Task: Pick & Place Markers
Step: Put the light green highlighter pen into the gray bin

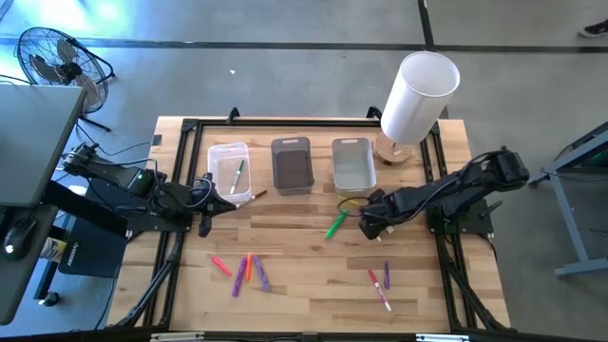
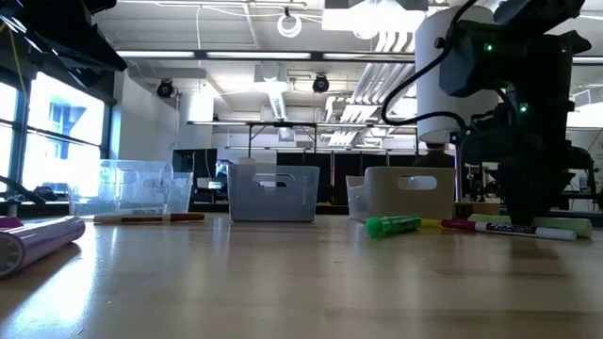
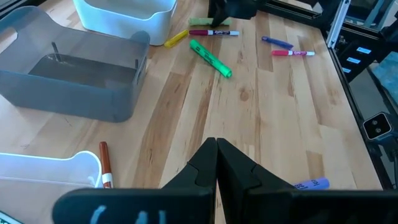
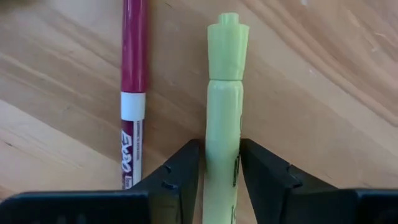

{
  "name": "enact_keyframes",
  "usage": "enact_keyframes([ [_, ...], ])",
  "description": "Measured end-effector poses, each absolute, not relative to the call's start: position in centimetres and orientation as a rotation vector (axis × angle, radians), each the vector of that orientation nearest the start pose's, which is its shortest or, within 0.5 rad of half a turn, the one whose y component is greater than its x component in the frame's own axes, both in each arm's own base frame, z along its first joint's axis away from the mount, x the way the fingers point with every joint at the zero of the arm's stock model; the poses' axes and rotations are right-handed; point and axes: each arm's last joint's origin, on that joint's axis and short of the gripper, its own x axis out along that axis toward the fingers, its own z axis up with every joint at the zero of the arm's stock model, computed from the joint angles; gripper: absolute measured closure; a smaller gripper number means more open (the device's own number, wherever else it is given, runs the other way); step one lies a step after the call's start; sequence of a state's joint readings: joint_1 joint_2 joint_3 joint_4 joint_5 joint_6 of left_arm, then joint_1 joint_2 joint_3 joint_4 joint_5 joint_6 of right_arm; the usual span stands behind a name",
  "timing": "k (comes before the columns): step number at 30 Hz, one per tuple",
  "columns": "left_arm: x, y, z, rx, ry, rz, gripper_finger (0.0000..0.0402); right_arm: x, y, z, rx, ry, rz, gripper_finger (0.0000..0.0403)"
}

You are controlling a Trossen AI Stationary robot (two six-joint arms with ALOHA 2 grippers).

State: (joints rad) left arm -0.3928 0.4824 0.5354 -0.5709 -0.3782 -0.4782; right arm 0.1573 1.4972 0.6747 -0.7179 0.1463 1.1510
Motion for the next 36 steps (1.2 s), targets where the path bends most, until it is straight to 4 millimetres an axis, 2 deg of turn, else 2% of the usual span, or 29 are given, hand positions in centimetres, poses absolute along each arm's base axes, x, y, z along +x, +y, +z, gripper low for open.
enact_keyframes([
  [3,10.6,-3.2,25.2,-0.274,0.470,0.100,0.0401,21.4,3.0,12.6,0.675,1.336,-0.845,0.0306],
  [7,10.6,-3.2,25.2,-0.274,0.470,0.100,0.0401,21.4,3.1,12.6,0.693,1.351,-0.827,0.0349],
  [13,10.6,-3.2,25.2,-0.274,0.471,0.100,0.0401,20.5,3.3,14.2,0.780,1.330,-0.795,0.0351],
  [19,10.6,-3.2,25.2,-0.274,0.471,0.100,0.0402,19.7,3.8,18.9,0.873,1.219,-0.716,0.0351],
  [24,10.6,-3.2,25.2,-0.274,0.470,0.100,0.0402,19.8,3.6,24.1,0.834,0.893,-0.669,0.0351],
  [27,10.6,-3.2,25.2,-0.274,0.470,0.099,0.0402,20.4,2.3,26.8,0.786,0.678,-0.709,0.0351],
  [30,10.6,-3.2,25.2,-0.275,0.471,0.096,0.0402,21.6,0.3,28.7,0.726,0.564,-0.734,0.0351],
  [33,10.6,-3.2,25.2,-0.276,0.472,0.094,0.0402,23.6,-2.3,29.7,0.686,0.530,-0.747,0.0351],
  [36,10.6,-3.2,25.2,-0.276,0.473,0.093,0.0401,25.5,-5.0,29.2,0.678,0.593,-0.801,0.0351],
])
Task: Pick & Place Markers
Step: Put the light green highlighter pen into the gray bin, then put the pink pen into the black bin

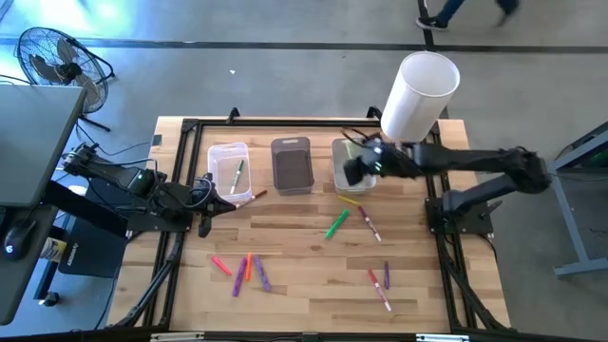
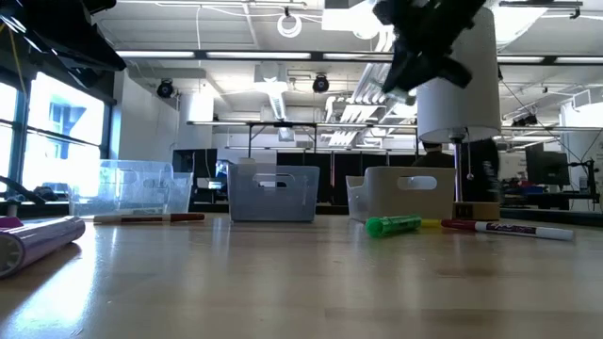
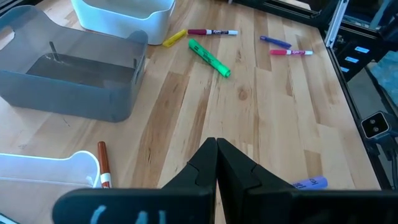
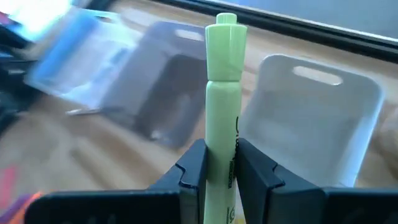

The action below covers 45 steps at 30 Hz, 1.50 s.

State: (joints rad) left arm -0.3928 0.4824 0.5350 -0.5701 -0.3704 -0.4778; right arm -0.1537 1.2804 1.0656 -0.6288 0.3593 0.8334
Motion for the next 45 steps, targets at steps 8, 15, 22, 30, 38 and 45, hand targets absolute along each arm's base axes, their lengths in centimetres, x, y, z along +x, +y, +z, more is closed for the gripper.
enact_keyframes([
  [8,10.6,-3.2,25.2,-0.276,0.473,0.091,0.0401,28.5,-9.8,23.7,0.750,0.881,-0.948,0.0343],
  [15,10.6,-3.3,25.2,-0.277,0.473,0.090,0.0401,29.5,-10.3,20.8,0.783,0.965,-1.015,0.0287],
  [22,10.6,-3.2,25.2,-0.278,0.473,0.091,0.0401,29.1,-10.0,21.8,0.796,0.933,-1.003,0.0248],
  [30,10.6,-3.1,25.2,-0.306,0.459,0.136,0.0391,27.2,-8.0,26.5,0.798,0.795,-0.889,0.0253],
  [38,10.6,-2.7,25.3,-0.295,0.394,0.297,0.0296,25.1,-3.5,30.7,0.723,0.634,-0.777,0.0295],
  [45,10.9,-2.8,25.3,-0.263,0.422,0.298,0.0276,24.9,0.7,30.3,0.613,0.698,-0.713,0.0353],
])
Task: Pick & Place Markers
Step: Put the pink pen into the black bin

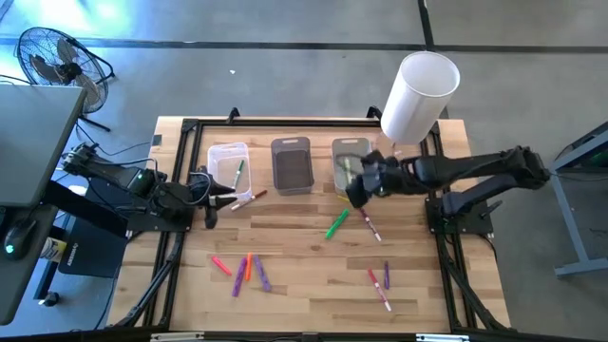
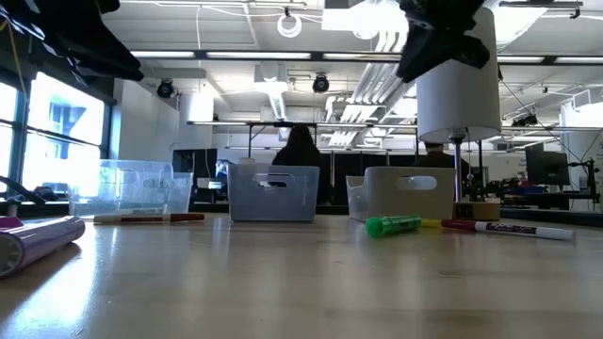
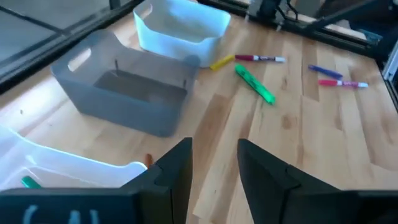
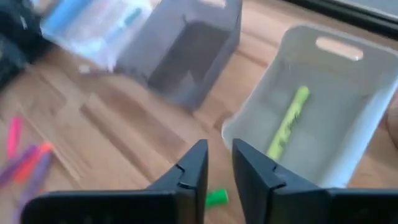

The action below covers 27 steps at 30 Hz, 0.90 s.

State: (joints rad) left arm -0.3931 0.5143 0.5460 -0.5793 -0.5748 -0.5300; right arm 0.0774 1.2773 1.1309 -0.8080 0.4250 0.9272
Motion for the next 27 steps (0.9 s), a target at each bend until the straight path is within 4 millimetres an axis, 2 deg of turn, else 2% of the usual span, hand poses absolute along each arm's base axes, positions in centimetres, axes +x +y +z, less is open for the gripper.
enact_keyframes([
  [4,12.9,-3.8,25.4,-0.306,0.523,0.302,0.0276,24.1,2.6,29.2,0.567,0.806,-0.764,0.0395],
  [8,15.1,-4.7,25.8,-0.385,0.650,0.397,0.0276,23.5,4.2,28.4,0.534,0.826,-0.748,0.0395],
  [15,18.6,-6.5,27.1,-0.636,0.880,0.648,0.0276,22.2,6.0,23.9,0.603,0.798,-0.580,0.0401],
  [20,19.3,-8.8,27.4,-0.883,0.908,0.870,0.0276,20.4,6.8,21.5,0.623,0.793,-0.486,0.0402],
  [27,19.0,-12.9,24.7,-1.193,0.906,1.161,0.0276,18.0,6.7,19.8,0.651,0.840,-0.386,0.0402],
])
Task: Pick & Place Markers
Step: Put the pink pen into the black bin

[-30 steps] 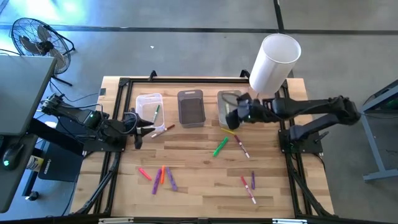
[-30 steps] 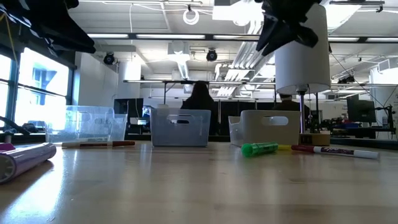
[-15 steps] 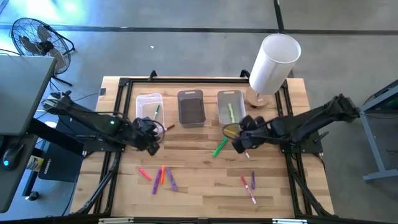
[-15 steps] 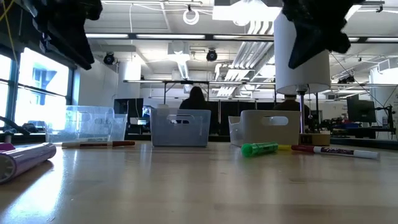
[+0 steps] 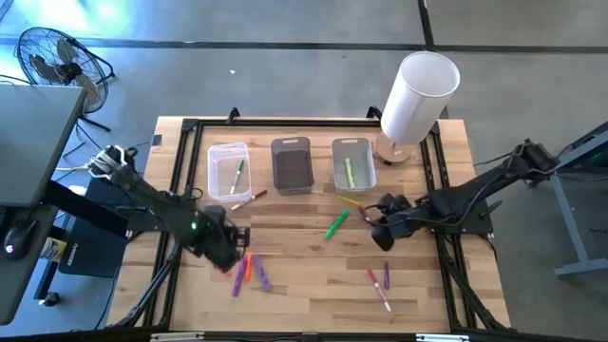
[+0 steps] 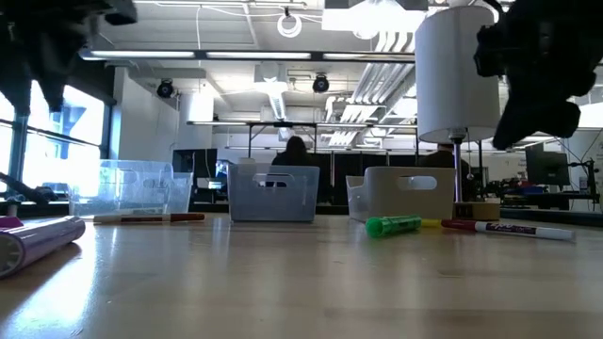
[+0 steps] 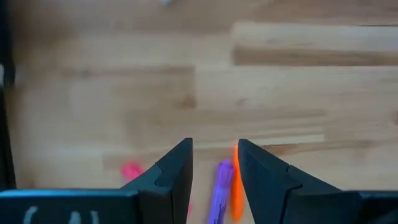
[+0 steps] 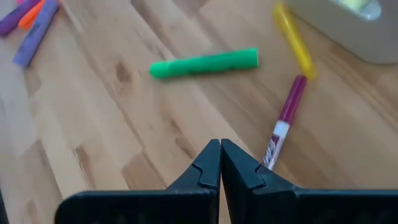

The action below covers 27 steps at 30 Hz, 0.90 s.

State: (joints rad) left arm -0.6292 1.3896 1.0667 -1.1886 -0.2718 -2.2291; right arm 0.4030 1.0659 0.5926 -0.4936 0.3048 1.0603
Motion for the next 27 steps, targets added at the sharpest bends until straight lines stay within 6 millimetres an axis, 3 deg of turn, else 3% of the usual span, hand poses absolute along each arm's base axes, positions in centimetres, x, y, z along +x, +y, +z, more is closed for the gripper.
enact_keyframes([
  [4,19.2,-14.7,23.0,-1.244,0.916,1.262,0.0276,17.2,6.7,20.0,0.625,0.826,-0.342,0.0402],
  [14,20.2,-16.6,19.5,-1.151,1.182,1.330,0.0275,16.4,6.6,21.2,0.565,0.788,-0.251,0.0403],
  [20,20.8,-17.3,19.4,-0.933,1.428,0.936,0.0275,16.2,6.5,21.4,0.562,0.790,-0.226,0.0403],
  [27,20.5,-17.5,19.5,-0.463,1.701,0.305,0.0275,16.2,6.5,21.4,0.567,0.788,-0.233,0.0403],
])
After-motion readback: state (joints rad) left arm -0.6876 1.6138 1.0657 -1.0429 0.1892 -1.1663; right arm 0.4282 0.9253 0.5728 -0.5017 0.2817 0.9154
